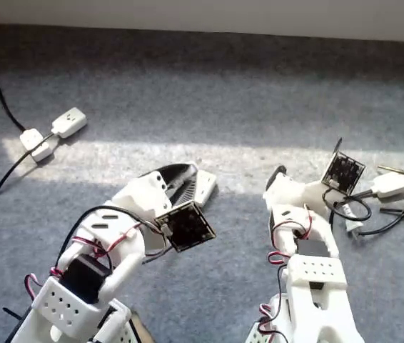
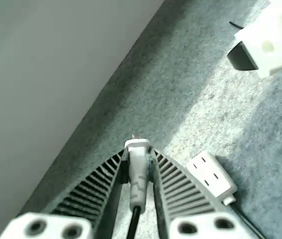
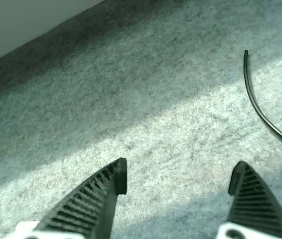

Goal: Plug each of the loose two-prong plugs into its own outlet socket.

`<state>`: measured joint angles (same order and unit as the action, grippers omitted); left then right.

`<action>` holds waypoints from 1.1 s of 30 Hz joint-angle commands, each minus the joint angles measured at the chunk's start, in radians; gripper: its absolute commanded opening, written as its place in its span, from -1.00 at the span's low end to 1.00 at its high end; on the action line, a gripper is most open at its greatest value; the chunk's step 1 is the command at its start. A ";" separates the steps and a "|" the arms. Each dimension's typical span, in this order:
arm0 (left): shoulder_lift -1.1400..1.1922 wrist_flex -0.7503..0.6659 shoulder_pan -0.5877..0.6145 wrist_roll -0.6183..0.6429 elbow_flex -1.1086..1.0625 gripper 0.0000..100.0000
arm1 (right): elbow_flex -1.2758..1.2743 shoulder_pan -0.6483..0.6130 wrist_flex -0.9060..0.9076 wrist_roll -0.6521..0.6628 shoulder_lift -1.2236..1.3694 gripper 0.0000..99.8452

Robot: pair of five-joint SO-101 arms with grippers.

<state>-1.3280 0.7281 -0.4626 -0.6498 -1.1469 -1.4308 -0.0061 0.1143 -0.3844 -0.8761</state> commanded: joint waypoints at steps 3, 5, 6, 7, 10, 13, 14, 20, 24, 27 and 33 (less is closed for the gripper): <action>0.343 0.041 0.170 -0.098 0.229 -0.99 | 0.005 0.010 -0.025 -0.005 -0.001 -0.35; 0.510 0.109 0.183 -0.123 0.321 -0.99 | 0.005 0.010 -0.025 -0.005 -0.001 -0.35; 0.590 0.153 0.182 -0.130 0.375 -0.99 | 0.005 0.010 -0.025 -0.005 -0.001 -0.35; 0.665 0.198 0.171 -0.137 0.429 -0.99 | 0.004 0.010 -0.025 -0.005 -0.001 -0.35; 0.834 0.324 0.111 -0.149 0.591 -0.99 | 0.002 0.008 -0.025 -0.003 -0.001 -0.35; 0.938 0.448 0.024 -0.209 0.725 -0.99 | 0.002 0.008 -0.025 -0.003 0.001 -0.35; 0.969 0.480 0.002 -0.247 0.760 -0.99 | 0.002 0.008 -0.025 -0.003 0.001 -0.35; 1.113 0.534 -0.007 -0.428 0.874 -0.99 | 0.001 0.008 -0.025 -0.003 0.001 -0.35; 1.170 0.534 0.018 -0.589 0.872 -0.99 | -0.021 -0.005 -0.044 -0.003 0.001 -0.35; 1.224 0.532 0.048 -0.701 0.877 -0.99 | -0.022 -0.015 -0.073 -0.003 0.001 -0.35; 1.291 0.451 0.107 -0.778 0.881 -0.99 | -0.044 -0.018 -0.079 -0.002 0.001 -0.35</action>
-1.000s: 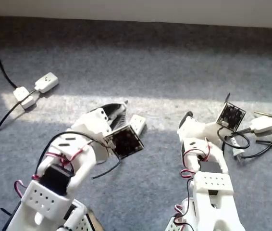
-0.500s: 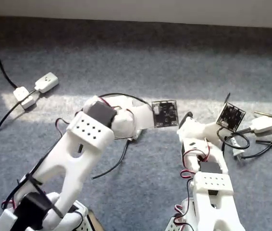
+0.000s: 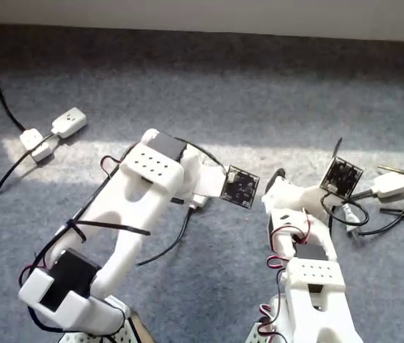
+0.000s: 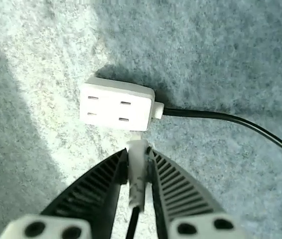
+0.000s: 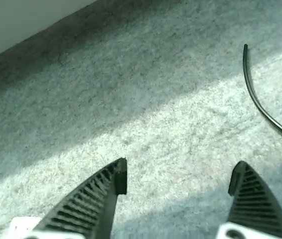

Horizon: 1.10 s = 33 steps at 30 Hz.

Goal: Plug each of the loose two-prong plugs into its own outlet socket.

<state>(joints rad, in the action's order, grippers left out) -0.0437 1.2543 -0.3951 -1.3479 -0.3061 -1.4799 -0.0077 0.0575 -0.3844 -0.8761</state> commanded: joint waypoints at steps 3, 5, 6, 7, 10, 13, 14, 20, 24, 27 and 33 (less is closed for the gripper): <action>0.007 -0.160 0.051 -0.037 0.039 -0.99 | 0.005 -0.016 -0.022 -0.002 0.001 -0.35; 0.005 -0.227 0.047 0.021 0.041 -0.99 | 0.005 -0.016 -0.022 -0.002 0.001 -0.35; 0.005 -0.259 0.045 0.048 0.041 -0.99 | 0.005 -0.016 -0.022 -0.002 0.001 -0.35; 0.005 -0.295 0.045 0.072 0.041 -0.99 | 0.005 -0.016 -0.022 -0.002 0.001 -0.35; 0.005 -0.358 0.044 0.118 0.036 -0.99 | 0.005 -0.016 -0.022 -0.002 0.001 -0.35; 0.005 -0.361 0.044 0.120 0.039 -0.99 | 0.005 -0.016 -0.022 -0.002 0.001 -0.35; 0.005 -0.362 0.042 0.118 0.039 -0.99 | 0.005 -0.016 -0.022 -0.002 0.001 -0.35; 0.007 -0.385 0.048 0.117 0.036 -0.99 | 0.005 -0.008 -0.024 -0.002 -0.001 -0.35; 0.005 -0.390 0.048 0.110 0.041 -0.99 | 0.007 0.033 -0.027 -0.002 -0.002 -0.35; 0.005 -0.385 0.042 0.014 0.031 -0.99 | 0.004 0.077 -0.104 -0.005 -0.001 -0.35; 0.005 -0.364 0.035 0.074 0.005 -0.99 | -0.007 0.082 -0.159 -0.003 -0.001 -0.35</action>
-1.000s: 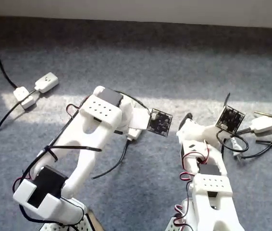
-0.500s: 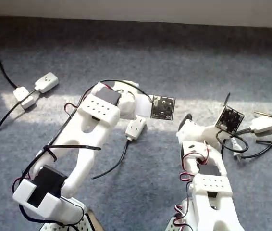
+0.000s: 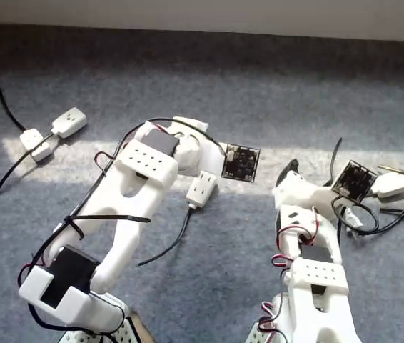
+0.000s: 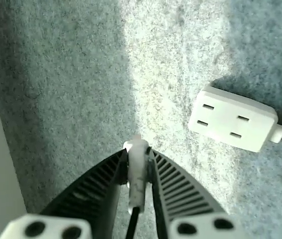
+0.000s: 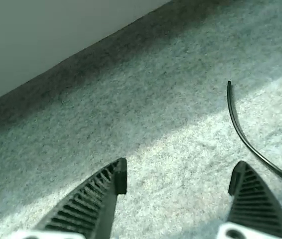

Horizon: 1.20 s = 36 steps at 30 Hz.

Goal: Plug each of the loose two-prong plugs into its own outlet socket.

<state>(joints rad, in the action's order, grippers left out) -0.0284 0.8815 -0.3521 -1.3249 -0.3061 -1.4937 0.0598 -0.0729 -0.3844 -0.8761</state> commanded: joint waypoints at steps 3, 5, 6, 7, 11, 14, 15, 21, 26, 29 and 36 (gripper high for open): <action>-0.008 -0.011 -0.030 -0.025 -0.016 -0.99 | 0.007 0.015 -0.028 -0.003 0.001 -0.35; -0.010 -0.008 -0.036 -0.112 -0.035 -0.99 | 0.007 0.015 -0.028 -0.003 0.001 -0.35; -0.010 -0.006 -0.038 -0.158 -0.042 -0.99 | 0.007 0.015 -0.028 -0.003 0.001 -0.35; -0.007 -0.006 -0.042 -0.192 -0.048 -0.99 | 0.007 0.015 -0.028 -0.003 0.001 -0.35; -0.010 -0.006 -0.077 -0.264 -0.093 -0.99 | 0.007 0.013 -0.027 -0.003 0.001 -0.35; -0.010 -0.006 -0.087 -0.284 -0.094 -0.99 | 0.007 0.012 -0.027 -0.003 0.001 -0.35; -0.010 -0.006 -0.087 -0.295 -0.094 -0.99 | 0.007 0.012 -0.027 -0.003 0.001 -0.35; -0.004 -0.006 -0.099 -0.345 -0.085 -0.99 | 0.007 0.010 -0.027 -0.003 0.001 -0.35; -0.002 -0.006 -0.101 -0.368 -0.093 -0.99 | 0.007 0.010 -0.027 -0.003 0.001 -0.35; -0.008 0.009 -0.105 -0.400 -0.093 -0.99 | 0.007 0.010 -0.027 -0.003 0.001 -0.35; -0.001 0.040 -0.127 -0.402 -0.090 -0.99 | 0.007 0.010 -0.027 -0.003 0.001 -0.35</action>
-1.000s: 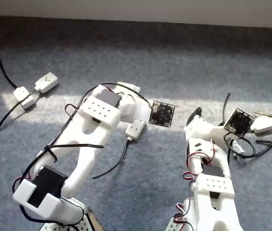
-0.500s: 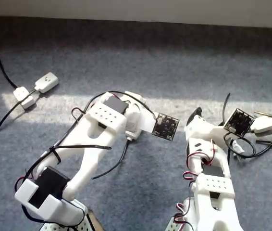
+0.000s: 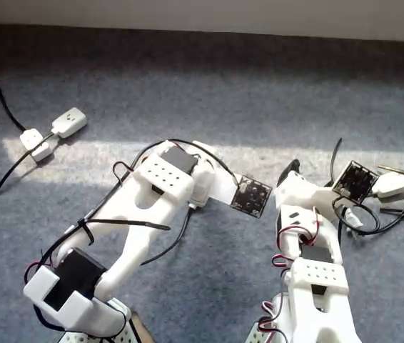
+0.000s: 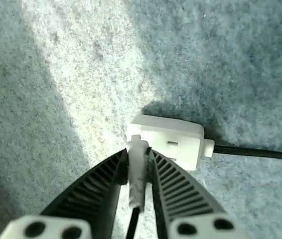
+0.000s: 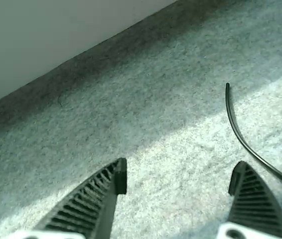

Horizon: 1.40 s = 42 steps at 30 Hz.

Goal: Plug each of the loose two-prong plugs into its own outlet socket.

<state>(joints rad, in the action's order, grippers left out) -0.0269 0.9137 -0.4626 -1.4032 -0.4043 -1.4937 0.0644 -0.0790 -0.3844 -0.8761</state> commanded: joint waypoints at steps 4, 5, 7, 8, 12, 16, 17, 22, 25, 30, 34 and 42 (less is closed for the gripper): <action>-0.002 0.011 -0.021 -0.324 0.004 -0.99 | 0.007 0.005 -0.021 -0.003 0.001 -0.35; -0.002 0.008 -0.019 -0.324 0.004 -0.99 | 0.007 0.005 -0.021 -0.003 -0.001 -0.35; -0.002 0.006 -0.015 -0.324 0.004 -0.99 | 0.007 0.005 -0.021 -0.003 -0.001 -0.35; -0.002 0.006 -0.013 -0.324 0.004 -0.99 | 0.007 0.005 -0.021 -0.003 -0.001 -0.35; -0.001 0.006 -0.013 -0.324 0.004 -0.99 | 0.007 0.005 -0.021 -0.003 -0.001 -0.35; 0.001 0.006 -0.013 -0.324 0.004 -0.99 | 0.007 0.005 -0.021 -0.003 -0.001 -0.35; 0.001 0.006 -0.013 -0.324 0.004 -0.99 | 0.007 0.005 -0.021 -0.003 -0.001 -0.35; 0.002 0.006 -0.007 -0.324 0.002 -0.99 | 0.007 0.005 -0.021 -0.003 -0.001 -0.35; 0.025 0.006 0.004 -0.324 0.004 -0.99 | 0.007 0.005 -0.021 -0.003 -0.001 -0.35; 0.127 -0.040 0.004 -0.344 0.015 -0.99 | 0.007 0.005 -0.021 -0.003 -0.001 -0.35; 0.139 -0.052 0.015 -0.367 0.015 -0.99 | 0.007 0.005 -0.021 -0.003 -0.001 -0.35; 0.061 -0.051 0.038 -0.367 0.005 -0.99 | 0.007 0.005 -0.021 -0.003 -0.001 -0.35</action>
<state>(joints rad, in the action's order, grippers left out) 0.0729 0.8692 -0.4519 -1.4032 -0.3982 -1.4937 0.0644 -0.0790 -0.3844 -0.8761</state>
